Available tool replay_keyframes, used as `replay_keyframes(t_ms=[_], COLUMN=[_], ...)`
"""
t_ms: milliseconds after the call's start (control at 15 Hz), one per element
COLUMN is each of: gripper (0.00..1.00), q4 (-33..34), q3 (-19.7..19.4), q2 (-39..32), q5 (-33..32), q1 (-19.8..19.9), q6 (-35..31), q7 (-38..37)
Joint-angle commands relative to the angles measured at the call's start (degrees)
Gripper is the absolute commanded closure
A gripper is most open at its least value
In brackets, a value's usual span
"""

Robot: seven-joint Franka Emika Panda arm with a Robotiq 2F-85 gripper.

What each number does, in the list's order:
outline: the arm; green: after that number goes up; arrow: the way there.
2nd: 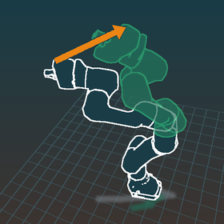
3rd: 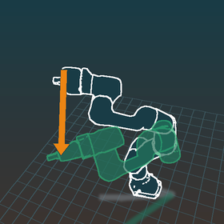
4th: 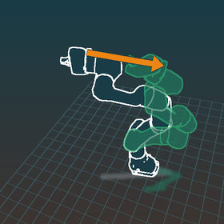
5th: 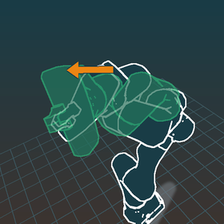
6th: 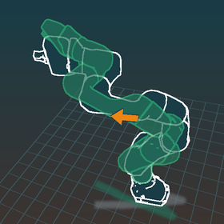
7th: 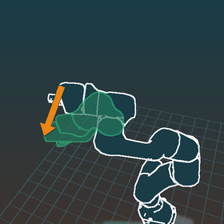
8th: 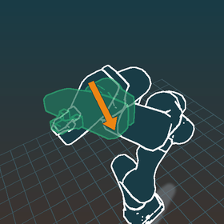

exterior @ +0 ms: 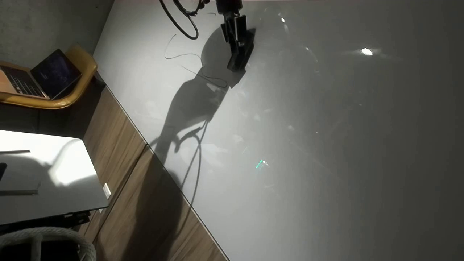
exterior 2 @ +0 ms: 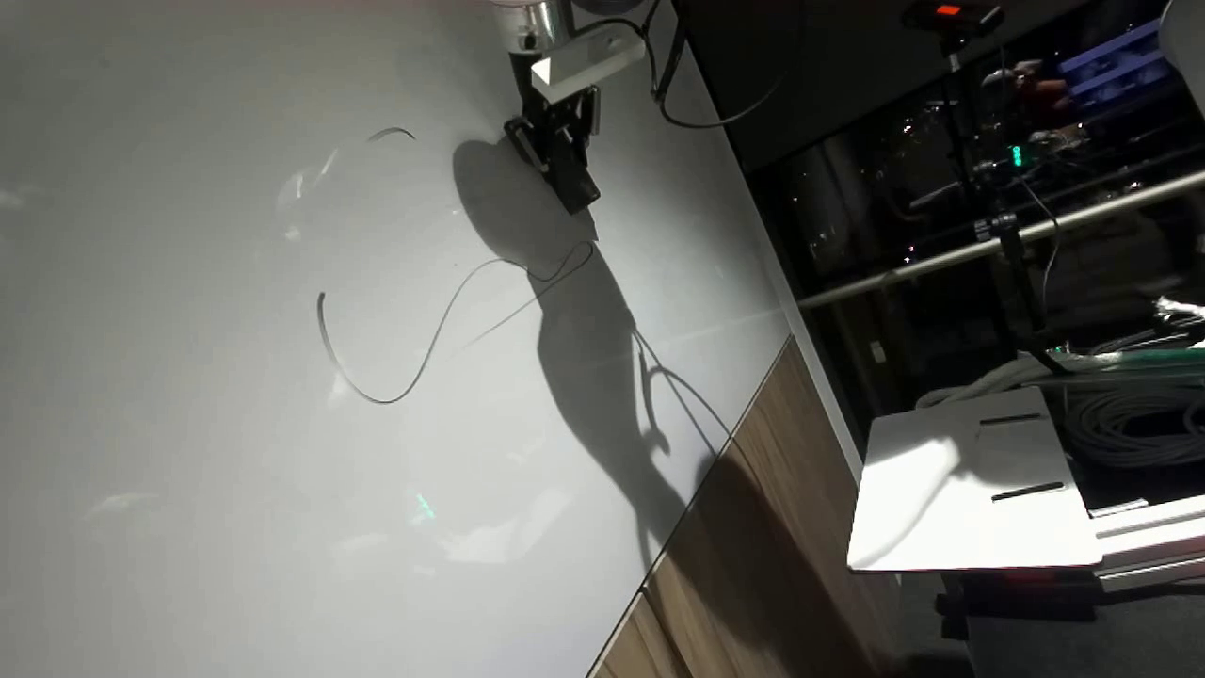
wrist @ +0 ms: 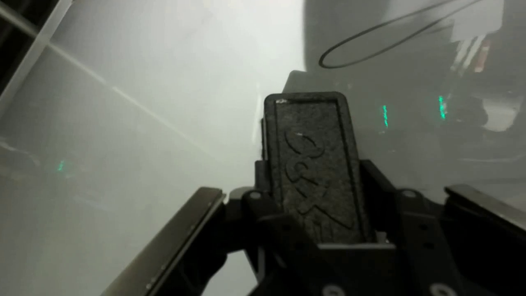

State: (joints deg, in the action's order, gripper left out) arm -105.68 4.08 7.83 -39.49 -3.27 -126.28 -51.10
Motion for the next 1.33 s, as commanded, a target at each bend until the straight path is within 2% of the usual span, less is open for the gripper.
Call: replay_keyframes(t_ms=[0,333,600,933,1267], gripper=[0.71,0.71,0.71,0.71,0.71], q4=[-1.06,0.37,0.85,7.76,15.0], q3=[1.48,3.43,2.77,1.49,2.29], q2=[4.62,5.81,3.31,-3.4,-7.78], q5=[4.54,6.26,6.25,5.44,4.6], q1=[-0.68,0.06,1.37,3.09,2.01], q6=[-3.17,-2.42,-2.66,-1.55,3.32], q7=[3.73,11.57,16.64,23.5,27.18])
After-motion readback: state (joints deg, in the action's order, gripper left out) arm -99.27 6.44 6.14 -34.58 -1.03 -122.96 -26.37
